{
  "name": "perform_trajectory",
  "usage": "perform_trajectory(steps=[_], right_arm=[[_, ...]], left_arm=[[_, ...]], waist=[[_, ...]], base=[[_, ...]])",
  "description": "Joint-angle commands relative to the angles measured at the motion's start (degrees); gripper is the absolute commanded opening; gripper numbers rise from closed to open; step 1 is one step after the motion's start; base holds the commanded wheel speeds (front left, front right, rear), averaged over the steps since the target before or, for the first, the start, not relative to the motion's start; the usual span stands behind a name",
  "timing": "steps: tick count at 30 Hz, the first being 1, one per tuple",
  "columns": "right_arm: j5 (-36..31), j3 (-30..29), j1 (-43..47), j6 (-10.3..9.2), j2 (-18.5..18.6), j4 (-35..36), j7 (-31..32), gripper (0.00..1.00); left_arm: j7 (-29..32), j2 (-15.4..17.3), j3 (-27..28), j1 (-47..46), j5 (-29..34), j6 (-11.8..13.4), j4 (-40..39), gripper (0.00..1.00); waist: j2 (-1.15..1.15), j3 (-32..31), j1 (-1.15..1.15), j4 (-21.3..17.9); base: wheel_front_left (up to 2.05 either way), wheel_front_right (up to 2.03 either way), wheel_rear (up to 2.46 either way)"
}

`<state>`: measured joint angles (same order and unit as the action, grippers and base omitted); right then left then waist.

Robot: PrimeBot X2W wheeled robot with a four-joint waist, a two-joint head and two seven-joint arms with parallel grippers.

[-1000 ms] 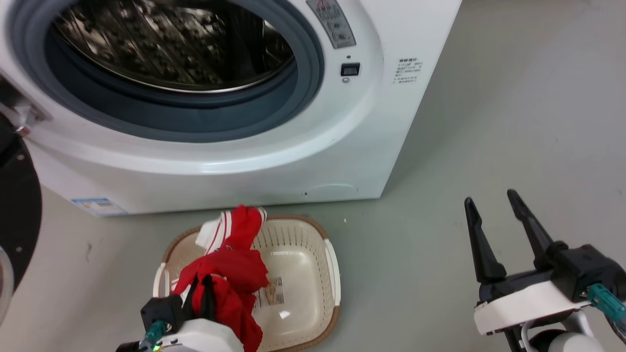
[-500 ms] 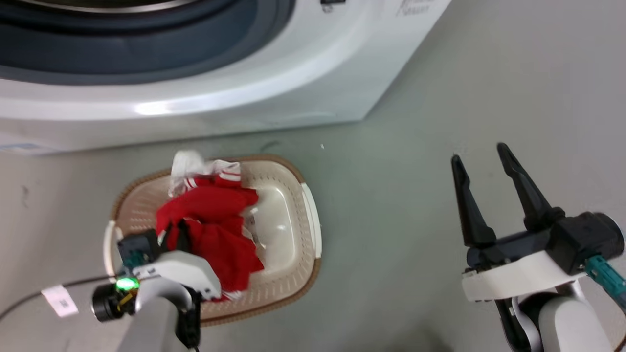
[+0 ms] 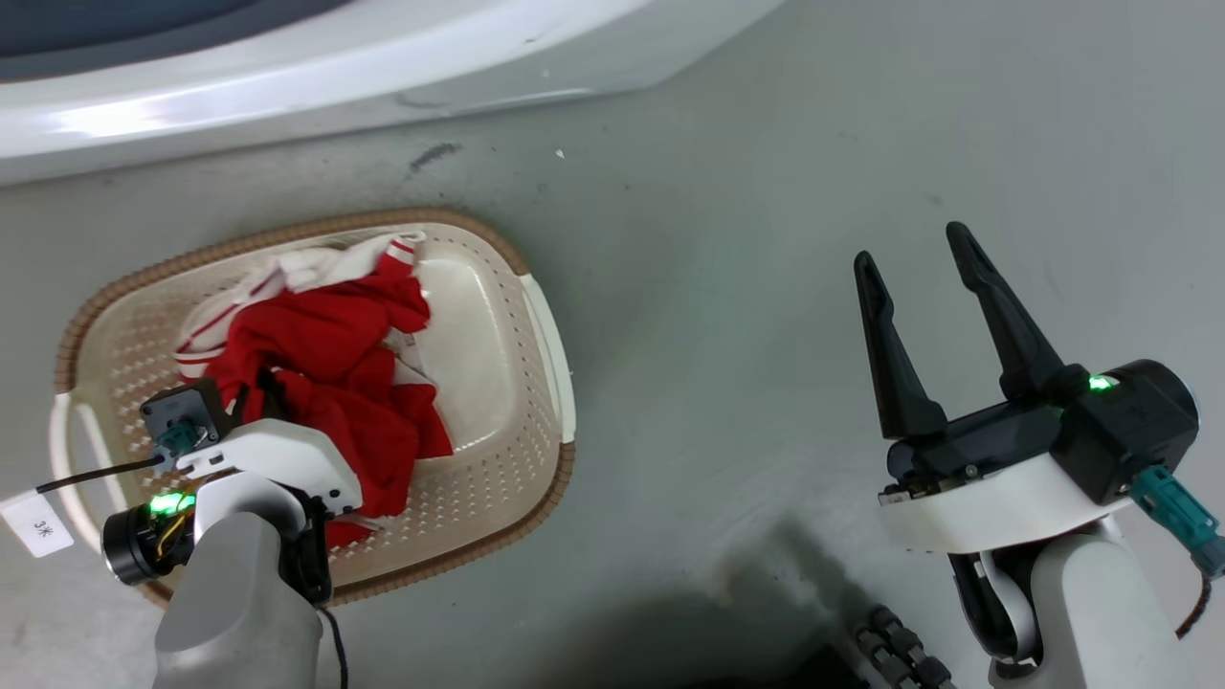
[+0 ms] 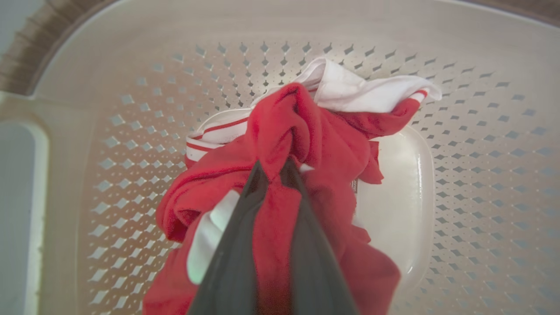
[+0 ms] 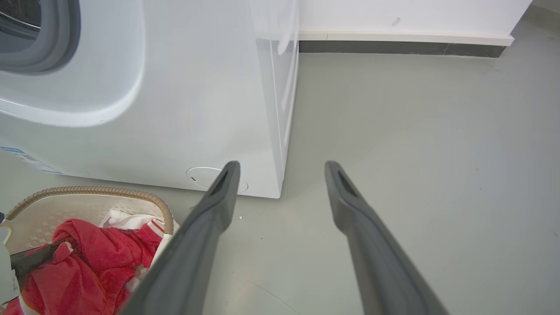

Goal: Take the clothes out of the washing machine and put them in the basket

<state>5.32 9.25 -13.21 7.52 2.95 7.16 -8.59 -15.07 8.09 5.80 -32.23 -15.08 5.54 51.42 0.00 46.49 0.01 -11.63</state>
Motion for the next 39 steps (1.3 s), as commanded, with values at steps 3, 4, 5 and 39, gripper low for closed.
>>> perform_trajectory(steps=[3,4,5,39], right_arm=[[0.43,0.25,-1.65,-0.06,-0.14,-0.92,-0.98,1.0],[0.47,0.29,-1.66,-0.06,-0.13,-1.14,-1.05,1.0],[0.52,0.32,-1.87,-0.06,-0.13,-1.37,-1.03,1.0],[-2.55,-6.79,12.5,-0.05,-0.11,-4.42,3.2,1.0]], left_arm=[[-0.14,0.05,0.94,-1.55,0.74,-0.72,1.32,0.0],[-0.14,-0.12,1.12,-1.64,0.88,-0.73,1.54,0.0],[-0.14,-0.29,1.27,-1.69,1.14,-0.76,1.76,0.15],[-0.15,-5.21,-1.43,17.75,2.01,-4.97,-13.14,1.0]], waist=[[0.0,1.99,-0.01,-1.23],[0.0,2.05,-0.01,-1.21],[0.0,2.04,-0.01,-1.19],[0.0,-35.21,-0.01,9.81]], base=[[0.0,0.0,0.0],[0.0,0.0,0.0],[0.0,0.0,0.0],[0.0,0.0,0.0]])
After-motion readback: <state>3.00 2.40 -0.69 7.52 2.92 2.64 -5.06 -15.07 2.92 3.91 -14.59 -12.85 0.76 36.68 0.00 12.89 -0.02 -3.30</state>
